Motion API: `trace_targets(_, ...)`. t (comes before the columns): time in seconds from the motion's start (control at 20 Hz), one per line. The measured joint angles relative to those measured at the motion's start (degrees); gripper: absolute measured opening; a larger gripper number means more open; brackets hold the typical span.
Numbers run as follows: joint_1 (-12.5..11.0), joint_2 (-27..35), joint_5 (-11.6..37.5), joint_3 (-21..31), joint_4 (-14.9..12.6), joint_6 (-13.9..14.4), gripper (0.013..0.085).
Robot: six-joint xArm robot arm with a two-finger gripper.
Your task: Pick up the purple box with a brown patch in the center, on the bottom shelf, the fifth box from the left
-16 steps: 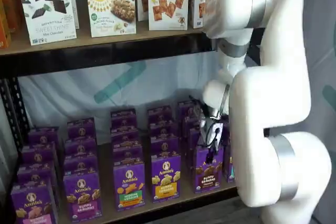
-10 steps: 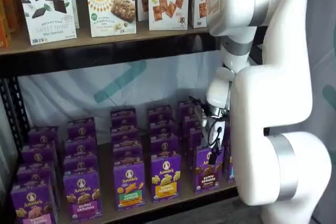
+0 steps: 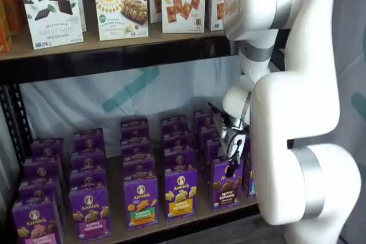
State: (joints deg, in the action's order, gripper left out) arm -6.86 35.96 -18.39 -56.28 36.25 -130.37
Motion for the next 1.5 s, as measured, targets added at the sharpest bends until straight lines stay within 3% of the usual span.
trace_targets(0.25,0.1,2.2,0.4,-2.7,3.0,-2.6,0.0850)
trace_targets(0.65,-0.4,6.0,-0.1,-7.8,-1.1,1.0,0.0850)
trace_targets(1.05,-0.9,10.5,-0.7,-13.4,-9.4,8.2,0.0850)
trace_targets(1.25,-2.0,12.7,-3.0,-16.6,-21.4,18.3,0.0850)
trace_targets(1.35,-2.3,13.6,-3.7,-17.5,-25.4,21.6,0.0850)
trace_targets(1.5,-2.3,14.6,-3.6,-18.0,-28.9,24.8,0.0850)
